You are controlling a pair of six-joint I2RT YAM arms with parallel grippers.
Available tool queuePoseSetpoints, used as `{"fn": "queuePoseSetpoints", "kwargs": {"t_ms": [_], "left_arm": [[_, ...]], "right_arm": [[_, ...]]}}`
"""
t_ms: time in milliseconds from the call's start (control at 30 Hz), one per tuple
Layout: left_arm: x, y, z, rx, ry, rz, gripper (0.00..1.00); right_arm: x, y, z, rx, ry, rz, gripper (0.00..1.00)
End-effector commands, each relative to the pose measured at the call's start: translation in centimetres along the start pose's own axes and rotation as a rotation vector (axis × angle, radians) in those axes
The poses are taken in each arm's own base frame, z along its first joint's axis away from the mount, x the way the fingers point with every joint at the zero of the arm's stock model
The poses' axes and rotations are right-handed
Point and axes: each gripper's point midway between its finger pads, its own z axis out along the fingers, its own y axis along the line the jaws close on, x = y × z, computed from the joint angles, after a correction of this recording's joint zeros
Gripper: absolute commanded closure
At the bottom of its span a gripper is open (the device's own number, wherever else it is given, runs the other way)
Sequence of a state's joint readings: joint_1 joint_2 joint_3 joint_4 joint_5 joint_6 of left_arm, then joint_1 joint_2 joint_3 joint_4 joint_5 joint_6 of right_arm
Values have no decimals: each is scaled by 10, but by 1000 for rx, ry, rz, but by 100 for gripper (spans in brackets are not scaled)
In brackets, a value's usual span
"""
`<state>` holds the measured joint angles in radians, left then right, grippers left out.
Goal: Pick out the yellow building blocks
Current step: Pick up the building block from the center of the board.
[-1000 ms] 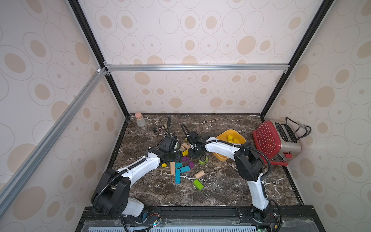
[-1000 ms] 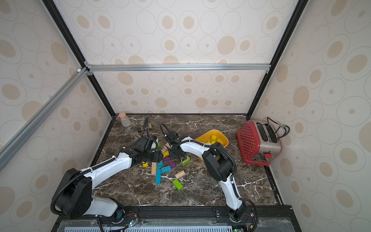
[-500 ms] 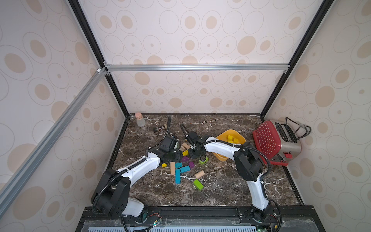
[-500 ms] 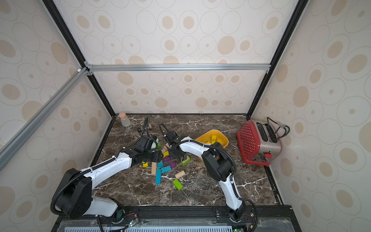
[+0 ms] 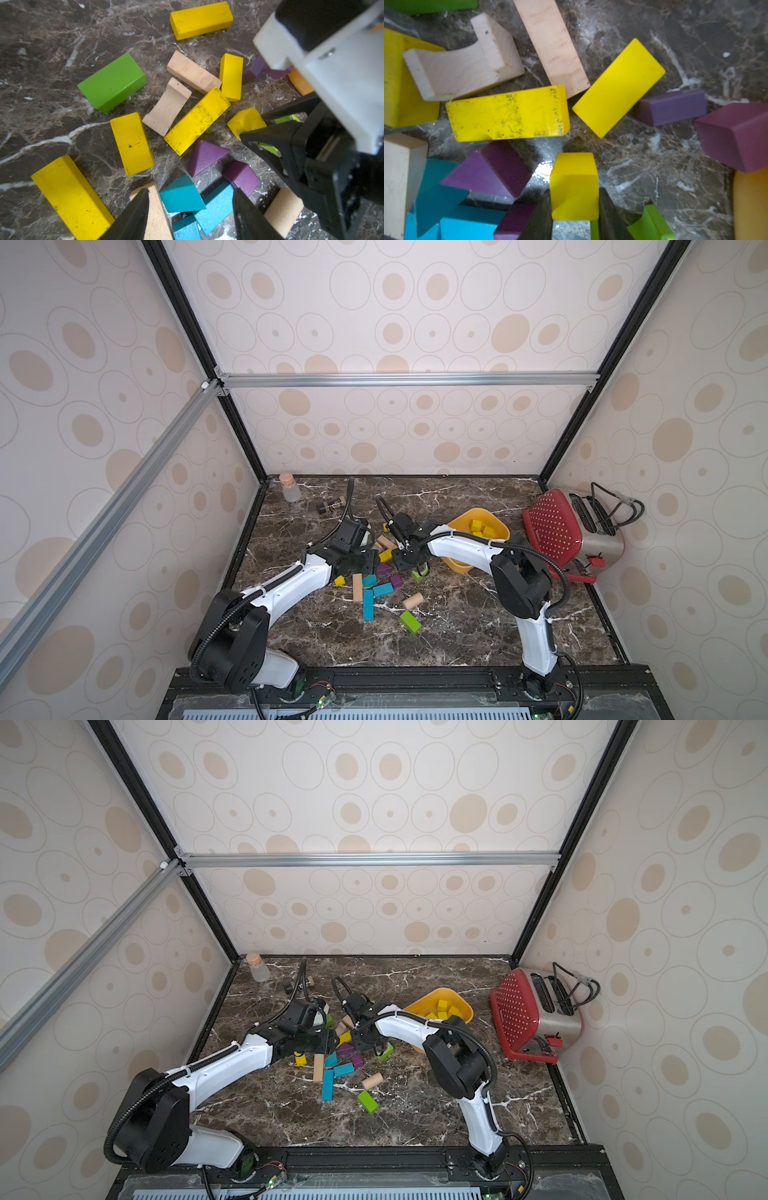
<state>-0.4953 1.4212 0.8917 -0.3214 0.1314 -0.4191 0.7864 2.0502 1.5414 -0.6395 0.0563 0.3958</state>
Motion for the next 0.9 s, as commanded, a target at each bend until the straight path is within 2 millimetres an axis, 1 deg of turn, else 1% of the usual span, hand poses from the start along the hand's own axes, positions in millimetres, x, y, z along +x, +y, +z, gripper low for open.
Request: {"fn": "queuePoseSetpoints", "kwargs": {"t_ms": [0,200,367,467,633,867], "left_arm": [[-23,-6,-7,12,-49,-24,37],[-37,-9,-8,11,-76,-54,37],[-49,-19,-4,27,-90,-73,38],[-56,-28,-2,37,-96,-67,38],[-66,-44,1,51,-106,-53,38],[-77,-73,9,88,-112,-22,38]], "right_arm": [[-5,7,-24,-25,-50,-11,79],[-8,1,-44,-18,-99,-29,80],[-8,-8,-60,-24,-135,-22,81],[-7,-14,-69,-28,-152,-16,81],[-4,-30,-80,-10,-169,-3,81],[0,-57,-95,20,-195,28,80]]}}
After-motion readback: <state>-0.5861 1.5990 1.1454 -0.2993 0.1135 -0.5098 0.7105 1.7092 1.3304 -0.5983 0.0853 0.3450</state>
